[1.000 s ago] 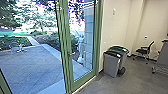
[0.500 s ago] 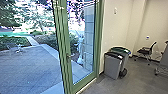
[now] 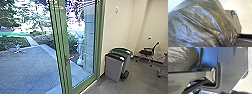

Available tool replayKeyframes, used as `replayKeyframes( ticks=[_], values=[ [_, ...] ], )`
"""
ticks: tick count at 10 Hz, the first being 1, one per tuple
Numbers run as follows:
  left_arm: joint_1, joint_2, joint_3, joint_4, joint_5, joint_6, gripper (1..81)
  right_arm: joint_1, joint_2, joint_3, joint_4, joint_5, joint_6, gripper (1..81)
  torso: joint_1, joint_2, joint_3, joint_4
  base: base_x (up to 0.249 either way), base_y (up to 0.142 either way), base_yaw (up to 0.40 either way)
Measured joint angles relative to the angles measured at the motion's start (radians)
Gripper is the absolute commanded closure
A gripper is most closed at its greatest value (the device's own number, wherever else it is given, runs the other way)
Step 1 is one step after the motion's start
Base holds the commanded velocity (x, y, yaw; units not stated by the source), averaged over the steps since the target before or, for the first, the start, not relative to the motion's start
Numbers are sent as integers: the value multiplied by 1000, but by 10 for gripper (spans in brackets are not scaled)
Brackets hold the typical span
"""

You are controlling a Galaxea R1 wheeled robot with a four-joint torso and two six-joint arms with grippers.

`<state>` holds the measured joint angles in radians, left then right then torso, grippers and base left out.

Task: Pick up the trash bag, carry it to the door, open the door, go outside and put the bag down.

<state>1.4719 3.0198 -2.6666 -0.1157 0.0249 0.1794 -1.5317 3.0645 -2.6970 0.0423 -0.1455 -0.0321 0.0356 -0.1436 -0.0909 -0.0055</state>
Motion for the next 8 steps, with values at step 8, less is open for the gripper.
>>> replayKeyframes(
  ticks=[8],
  values=[
    [0, 0, 0, 0, 0, 0, 811, 0, 1, -2, 0, 0, 0, 10, 0, 0, 0, 0, 188, 0, 0]
  ],
)
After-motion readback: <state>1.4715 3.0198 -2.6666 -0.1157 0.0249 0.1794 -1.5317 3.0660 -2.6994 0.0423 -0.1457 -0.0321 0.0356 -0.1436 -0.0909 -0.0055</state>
